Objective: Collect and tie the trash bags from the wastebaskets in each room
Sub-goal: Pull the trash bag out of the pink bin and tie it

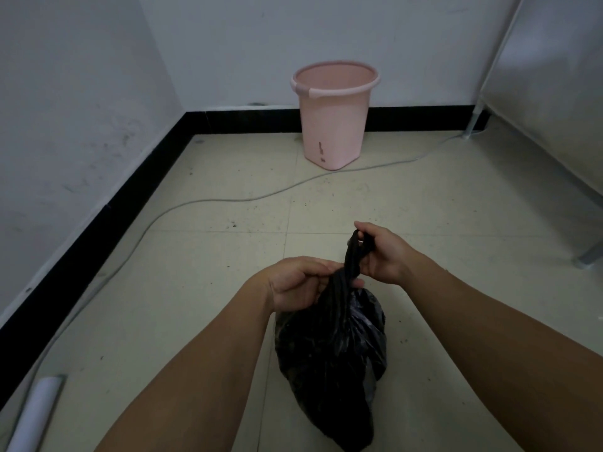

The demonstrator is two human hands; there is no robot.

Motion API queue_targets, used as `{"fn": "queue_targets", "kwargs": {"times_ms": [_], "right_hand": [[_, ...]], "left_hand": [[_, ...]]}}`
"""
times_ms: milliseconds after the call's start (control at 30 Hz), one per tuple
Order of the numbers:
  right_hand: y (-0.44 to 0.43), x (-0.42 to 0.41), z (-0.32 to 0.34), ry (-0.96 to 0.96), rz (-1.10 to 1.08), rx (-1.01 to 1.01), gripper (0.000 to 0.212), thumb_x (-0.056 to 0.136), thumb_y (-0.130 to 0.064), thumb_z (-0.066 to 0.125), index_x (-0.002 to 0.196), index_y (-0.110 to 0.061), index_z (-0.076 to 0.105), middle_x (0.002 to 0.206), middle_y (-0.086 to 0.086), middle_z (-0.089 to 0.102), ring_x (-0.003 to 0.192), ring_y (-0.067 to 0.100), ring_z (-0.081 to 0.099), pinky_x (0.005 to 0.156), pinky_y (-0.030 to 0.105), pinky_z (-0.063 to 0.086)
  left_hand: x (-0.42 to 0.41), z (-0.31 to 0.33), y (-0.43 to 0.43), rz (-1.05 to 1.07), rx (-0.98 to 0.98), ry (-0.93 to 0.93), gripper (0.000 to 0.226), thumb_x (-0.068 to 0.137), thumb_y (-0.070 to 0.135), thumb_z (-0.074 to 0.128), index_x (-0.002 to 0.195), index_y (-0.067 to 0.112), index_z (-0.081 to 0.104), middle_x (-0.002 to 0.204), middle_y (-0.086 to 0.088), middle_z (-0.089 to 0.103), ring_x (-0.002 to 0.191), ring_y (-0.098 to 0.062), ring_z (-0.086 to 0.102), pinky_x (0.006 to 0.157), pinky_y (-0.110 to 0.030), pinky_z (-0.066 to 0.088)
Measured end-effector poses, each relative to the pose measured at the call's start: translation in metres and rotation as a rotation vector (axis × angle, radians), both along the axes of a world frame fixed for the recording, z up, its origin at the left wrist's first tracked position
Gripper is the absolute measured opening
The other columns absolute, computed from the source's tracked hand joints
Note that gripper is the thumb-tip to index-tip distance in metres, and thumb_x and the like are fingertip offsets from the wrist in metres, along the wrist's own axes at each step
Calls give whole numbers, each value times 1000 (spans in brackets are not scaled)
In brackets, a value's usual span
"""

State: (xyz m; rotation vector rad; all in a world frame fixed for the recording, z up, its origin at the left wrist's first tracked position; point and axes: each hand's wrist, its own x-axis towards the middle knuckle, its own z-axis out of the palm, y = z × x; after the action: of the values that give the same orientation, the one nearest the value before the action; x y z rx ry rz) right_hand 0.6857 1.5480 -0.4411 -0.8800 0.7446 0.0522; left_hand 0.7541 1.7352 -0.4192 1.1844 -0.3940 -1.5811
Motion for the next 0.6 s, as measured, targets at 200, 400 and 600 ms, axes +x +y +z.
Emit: {"fn": "queue_targets", "kwargs": {"times_ms": [200,400,600], "right_hand": [[-2,0,-4,29,39,-77,34,90,-36,62,61,-22,49,76,-1,53,63,15,55,55,26,49],[0,3,-1,41,49,-115,33,90,-35,62,63,-22,50,70,-3,56,63,14,57,57,26,50],[4,0,-2,55,147,-127,30,92,-33,61,66,-19,58,70,-2,66,63,14,58,57,24,46]], "left_hand": [[-1,-2,-5,50,-8,-60,24,90,10,54,109,3,67,100,-9,73,91,-17,69,82,-29,55],[-2,-9,-8,180,194,-309,8,75,-3,75,81,2,74,81,-13,74,73,-22,72,74,-30,60],[14,-27,3,338,472,-942,39,62,22,89,89,7,64,89,-10,65,88,-30,63,79,-35,53]]}}
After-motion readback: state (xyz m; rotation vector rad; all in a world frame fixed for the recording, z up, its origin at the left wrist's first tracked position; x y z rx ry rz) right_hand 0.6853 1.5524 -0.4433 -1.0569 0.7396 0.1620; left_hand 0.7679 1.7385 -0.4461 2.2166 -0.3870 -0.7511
